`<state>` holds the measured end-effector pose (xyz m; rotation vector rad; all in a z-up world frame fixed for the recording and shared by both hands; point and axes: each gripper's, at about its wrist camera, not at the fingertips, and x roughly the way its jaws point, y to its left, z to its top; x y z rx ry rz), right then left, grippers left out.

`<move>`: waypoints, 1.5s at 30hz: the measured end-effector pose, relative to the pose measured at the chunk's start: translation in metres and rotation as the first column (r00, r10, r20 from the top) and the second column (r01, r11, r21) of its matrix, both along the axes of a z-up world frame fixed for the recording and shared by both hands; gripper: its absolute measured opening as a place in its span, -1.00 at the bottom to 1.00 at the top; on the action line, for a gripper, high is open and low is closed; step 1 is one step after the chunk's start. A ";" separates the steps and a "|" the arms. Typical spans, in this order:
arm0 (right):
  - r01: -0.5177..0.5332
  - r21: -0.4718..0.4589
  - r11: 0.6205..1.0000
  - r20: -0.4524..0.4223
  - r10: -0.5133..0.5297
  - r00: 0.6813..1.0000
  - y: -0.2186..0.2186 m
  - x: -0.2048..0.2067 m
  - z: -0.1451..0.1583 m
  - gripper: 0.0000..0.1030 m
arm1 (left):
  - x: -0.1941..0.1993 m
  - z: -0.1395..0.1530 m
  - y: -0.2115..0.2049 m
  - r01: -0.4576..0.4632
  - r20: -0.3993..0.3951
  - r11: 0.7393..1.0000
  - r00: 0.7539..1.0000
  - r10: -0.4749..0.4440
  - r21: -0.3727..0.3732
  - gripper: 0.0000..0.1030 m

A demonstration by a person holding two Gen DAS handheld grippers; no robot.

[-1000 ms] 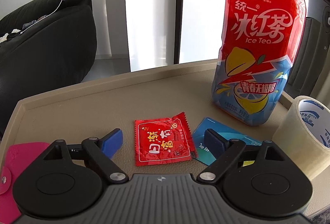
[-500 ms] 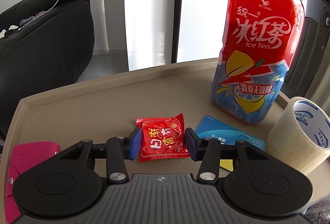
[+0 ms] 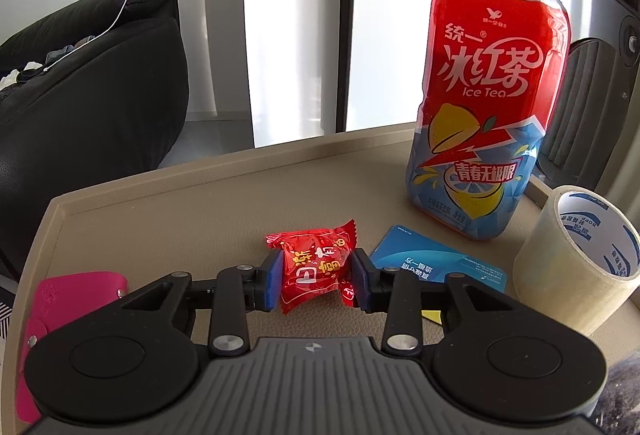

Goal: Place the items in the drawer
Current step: 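Lift the red packet with the left gripper toward the open drawer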

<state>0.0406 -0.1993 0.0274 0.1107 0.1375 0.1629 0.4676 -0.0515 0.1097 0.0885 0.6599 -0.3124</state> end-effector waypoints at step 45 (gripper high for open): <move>0.074 -0.054 0.996 0.005 -0.074 0.997 0.016 -0.025 -0.001 0.49 | -0.243 0.053 0.067 0.084 0.297 0.989 0.954 -0.045 -0.119 -0.23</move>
